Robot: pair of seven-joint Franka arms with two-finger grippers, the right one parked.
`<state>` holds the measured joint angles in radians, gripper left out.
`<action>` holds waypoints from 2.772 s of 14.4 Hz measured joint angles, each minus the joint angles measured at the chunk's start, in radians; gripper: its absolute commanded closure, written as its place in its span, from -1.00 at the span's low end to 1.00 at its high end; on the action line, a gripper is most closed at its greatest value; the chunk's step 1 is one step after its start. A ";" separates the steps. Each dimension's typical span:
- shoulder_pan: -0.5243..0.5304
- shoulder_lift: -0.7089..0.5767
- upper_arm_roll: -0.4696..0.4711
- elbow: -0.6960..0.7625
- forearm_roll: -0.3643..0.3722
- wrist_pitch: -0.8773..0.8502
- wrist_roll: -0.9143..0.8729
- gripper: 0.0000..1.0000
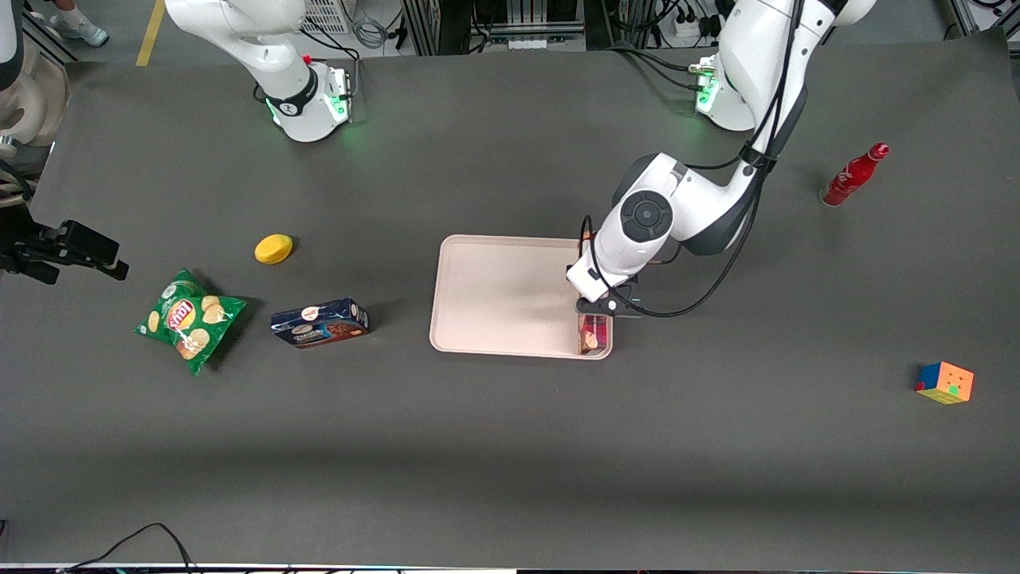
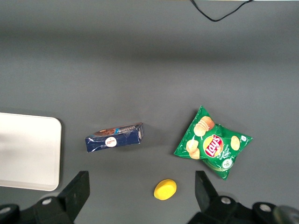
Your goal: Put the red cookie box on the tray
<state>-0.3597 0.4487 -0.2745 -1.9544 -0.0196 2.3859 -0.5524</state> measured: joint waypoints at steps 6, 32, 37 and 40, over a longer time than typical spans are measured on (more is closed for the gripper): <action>0.000 -0.008 0.002 -0.038 0.010 0.056 -0.004 0.59; 0.184 -0.229 0.233 0.388 0.032 -0.542 0.362 -1.00; 0.260 -0.349 0.315 0.409 0.031 -0.713 0.498 -1.00; 0.260 -0.398 0.324 0.409 0.031 -0.741 0.497 -1.00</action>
<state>-0.0995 0.0511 0.0491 -1.5454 0.0110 1.6454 -0.0556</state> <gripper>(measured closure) 0.000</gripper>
